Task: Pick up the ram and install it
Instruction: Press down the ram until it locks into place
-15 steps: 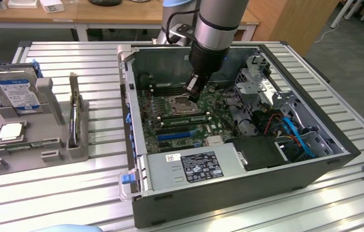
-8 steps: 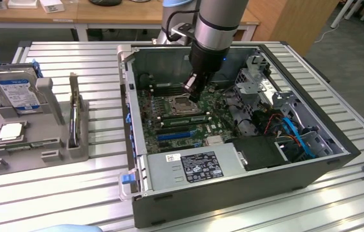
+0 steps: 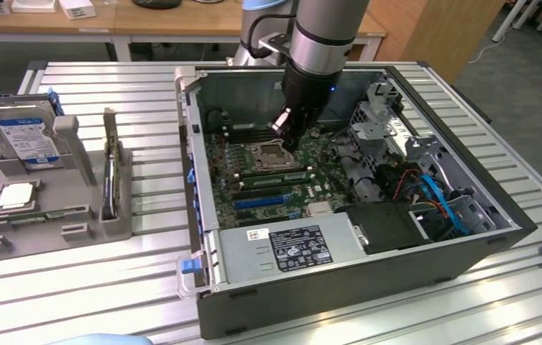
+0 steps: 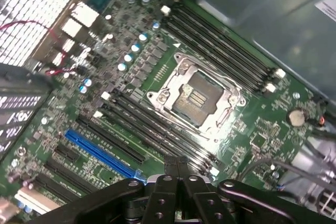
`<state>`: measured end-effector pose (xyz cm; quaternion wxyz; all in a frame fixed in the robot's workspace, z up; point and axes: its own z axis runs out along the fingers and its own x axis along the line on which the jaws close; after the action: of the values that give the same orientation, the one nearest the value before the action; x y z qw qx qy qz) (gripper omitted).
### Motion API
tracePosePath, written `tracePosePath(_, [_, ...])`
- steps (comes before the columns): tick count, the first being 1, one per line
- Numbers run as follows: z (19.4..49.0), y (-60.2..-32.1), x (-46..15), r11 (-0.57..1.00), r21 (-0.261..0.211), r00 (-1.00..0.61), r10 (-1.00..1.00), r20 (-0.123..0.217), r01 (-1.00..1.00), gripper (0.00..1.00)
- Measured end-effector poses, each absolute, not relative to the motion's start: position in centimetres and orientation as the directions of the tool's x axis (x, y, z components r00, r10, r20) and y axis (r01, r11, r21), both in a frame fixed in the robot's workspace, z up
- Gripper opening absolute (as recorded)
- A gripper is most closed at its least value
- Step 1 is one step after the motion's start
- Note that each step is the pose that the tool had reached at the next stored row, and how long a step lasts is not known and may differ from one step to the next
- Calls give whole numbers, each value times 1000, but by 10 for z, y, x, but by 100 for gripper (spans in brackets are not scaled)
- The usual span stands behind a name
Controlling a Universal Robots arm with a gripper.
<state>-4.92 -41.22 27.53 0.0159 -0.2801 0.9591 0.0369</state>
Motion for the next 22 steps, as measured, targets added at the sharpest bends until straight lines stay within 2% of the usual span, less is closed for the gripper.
tracePosePath(22, [275, -412, -49, 976, 62, -977, -207, -51, -210, 10])
